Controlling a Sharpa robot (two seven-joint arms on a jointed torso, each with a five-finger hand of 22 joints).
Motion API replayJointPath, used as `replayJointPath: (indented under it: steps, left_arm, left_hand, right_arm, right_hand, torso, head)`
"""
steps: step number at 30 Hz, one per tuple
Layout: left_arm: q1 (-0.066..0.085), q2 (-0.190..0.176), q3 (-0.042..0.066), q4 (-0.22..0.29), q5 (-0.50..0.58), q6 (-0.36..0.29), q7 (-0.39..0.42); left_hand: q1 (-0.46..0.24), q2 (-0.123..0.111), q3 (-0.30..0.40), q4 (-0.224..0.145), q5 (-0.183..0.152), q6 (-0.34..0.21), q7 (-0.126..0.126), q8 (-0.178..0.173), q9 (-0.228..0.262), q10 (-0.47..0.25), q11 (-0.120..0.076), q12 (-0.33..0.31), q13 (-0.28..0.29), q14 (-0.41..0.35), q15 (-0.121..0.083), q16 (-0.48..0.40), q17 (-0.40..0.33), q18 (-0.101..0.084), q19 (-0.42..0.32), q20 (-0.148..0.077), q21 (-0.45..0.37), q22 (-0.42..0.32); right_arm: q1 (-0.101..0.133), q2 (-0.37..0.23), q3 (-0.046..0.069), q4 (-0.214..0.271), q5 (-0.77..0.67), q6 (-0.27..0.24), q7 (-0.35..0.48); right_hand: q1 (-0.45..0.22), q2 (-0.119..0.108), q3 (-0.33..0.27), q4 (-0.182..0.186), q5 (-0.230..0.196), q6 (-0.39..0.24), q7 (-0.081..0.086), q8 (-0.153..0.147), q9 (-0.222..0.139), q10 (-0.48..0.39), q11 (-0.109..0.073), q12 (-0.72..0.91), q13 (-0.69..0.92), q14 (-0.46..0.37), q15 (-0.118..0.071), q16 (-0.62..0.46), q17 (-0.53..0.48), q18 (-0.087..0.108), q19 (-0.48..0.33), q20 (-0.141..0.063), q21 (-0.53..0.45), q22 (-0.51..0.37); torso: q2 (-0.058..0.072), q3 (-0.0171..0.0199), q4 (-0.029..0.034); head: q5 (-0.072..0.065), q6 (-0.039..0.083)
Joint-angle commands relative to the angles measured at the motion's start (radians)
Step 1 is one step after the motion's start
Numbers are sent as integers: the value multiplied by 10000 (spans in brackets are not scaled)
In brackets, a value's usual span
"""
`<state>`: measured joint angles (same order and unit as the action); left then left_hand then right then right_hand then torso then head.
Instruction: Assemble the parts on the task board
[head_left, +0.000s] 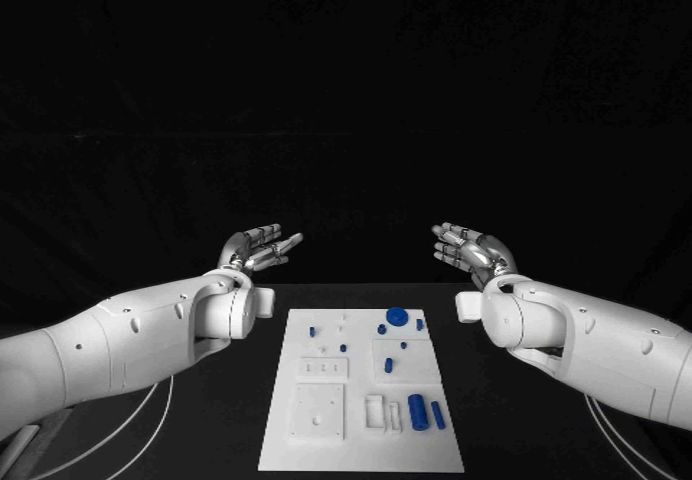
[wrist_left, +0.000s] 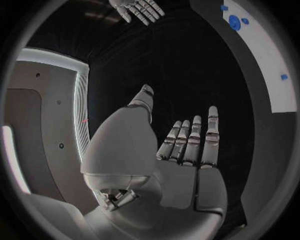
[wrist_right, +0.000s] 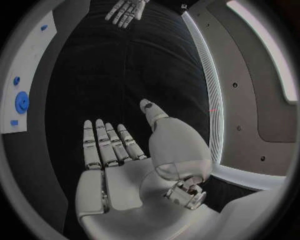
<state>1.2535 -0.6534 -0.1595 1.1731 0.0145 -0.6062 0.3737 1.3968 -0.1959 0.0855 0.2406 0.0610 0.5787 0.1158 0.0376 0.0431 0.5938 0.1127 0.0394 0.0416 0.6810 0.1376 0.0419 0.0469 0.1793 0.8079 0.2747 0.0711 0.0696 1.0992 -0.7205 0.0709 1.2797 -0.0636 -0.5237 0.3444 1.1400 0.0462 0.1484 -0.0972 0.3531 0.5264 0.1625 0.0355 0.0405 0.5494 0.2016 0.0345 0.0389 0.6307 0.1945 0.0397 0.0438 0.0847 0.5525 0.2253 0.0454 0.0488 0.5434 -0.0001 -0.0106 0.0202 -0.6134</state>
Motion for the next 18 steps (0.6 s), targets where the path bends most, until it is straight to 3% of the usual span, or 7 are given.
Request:
replayJointPath:
  steps: [1, 8, 12, 13, 15, 17, 18]
  left_arm:
    - [238, 170, -127, -494, 147, 1361, -901]
    - [698, 464, -476, -1398, 201, 1964, -1350]
    - [733, 486, -502, -1466, 205, 2009, -1384]
    - [733, 353, -503, -1308, 307, 2265, -1230]
    - [732, 322, -503, -1257, 307, 2280, -1140]
    - [732, 266, -504, -1178, 278, 2278, -1023]
    - [732, 216, -504, -1107, 230, 2273, -946]
  left_hand:
    - [487, -55, 46, 108, 64, 280, 60, 74, 26, 294, 45, 48, 24, 281, 42, 71, 25, 269, 303, 81, 79, 33]
    - [487, -39, 54, 86, 69, 307, 69, 75, 27, 313, 54, 48, 25, 300, 43, 72, 26, 272, 313, 79, 84, 35]
    - [394, 102, 104, -131, 70, 538, 147, 83, 35, 630, 139, 60, 37, 626, 48, 80, 37, 291, 390, 66, 126, 45]
    - [345, 182, 122, -273, 81, 699, 177, 88, 42, 830, 170, 68, 46, 841, 54, 88, 46, 298, 440, 54, 157, 53]
    - [197, 442, 155, -701, 138, 1106, 269, 104, 57, 1514, 273, 92, 77, 1597, 91, 115, 74, 289, 599, -22, 264, 80]
    - [-56, 786, 113, -1381, 217, 1641, 334, 121, 76, 2387, 347, 126, 113, 2568, 118, 165, 113, 68, 798, -282, 433, 105]
    - [-53, 1006, 95, -1738, 265, 2273, 340, 139, 96, 3413, 358, 96, 163, 3021, 112, 170, 114, -54, 997, -467, 580, 142]
  right_arm:
    - [72, 92, 74, -427, -819, 2130, -1149]
    - [218, 268, 277, -1281, -1209, 3324, -1863]
    - [244, 299, 313, -1434, -1278, 3538, -1990]
    - [243, 347, 313, -1751, -5105, 2728, -1837]
    - [243, 393, 313, -1795, -5739, 2656, -1827]
    - [243, 451, 313, -1841, -6395, 2604, -1825]
    - [243, 491, 314, -1869, -6857, 2567, -1831]
  right_hand:
    - [1251, -73, 18, -556, -635, 633, 196, 91, 38, 504, 19, 77, 32, 551, 21, 73, 36, 167, 556, 11, 108, 47]
    - [1708, -151, -103, -1167, -925, 2026, 51, 146, 96, 1401, -69, 115, 70, 1435, -79, 104, 68, 322, 1987, -120, 239, 129]
    - [1686, -230, 77, -1615, -594, 3402, 36, 197, 149, 3038, -148, 174, 134, 3413, -138, 166, 137, 325, 3375, -396, 476, 199]
    - [1627, -246, 126, -1685, -516, 3772, 24, 208, 161, 3669, -223, 178, 161, 3972, -237, 165, 142, 349, 3625, -491, 571, 214]
    - [1568, -259, 218, -1787, -435, 4201, -8, 239, 185, 4219, -299, 216, 174, 4280, -346, 203, 165, 339, 3850, -600, 637, 214]
    - [1506, -293, 342, -1855, -358, 4592, -35, 250, 200, 4584, -372, 227, 184, 4606, -459, 201, 171, 321, 4098, -722, 723, 219]
    - [1474, -317, 438, -1871, -303, 4901, -59, 268, 215, 4839, -462, 242, 190, 5029, -618, 246, 193, 356, 4412, -863, 878, 264]
  torso:
    - [0, -1, -1]
    - [0, -1, -1]
    - [0, -1, -1]
    - [47, -13, 41]
    - [49, -20, 48]
    - [57, -28, 42]
    - [66, -29, 37]
  head:
    - [-1, 0]
    - [-1, 0]
    - [-1, 0]
    - [57, -152]
    - [51, -156]
    - [62, -165]
    - [64, -163]
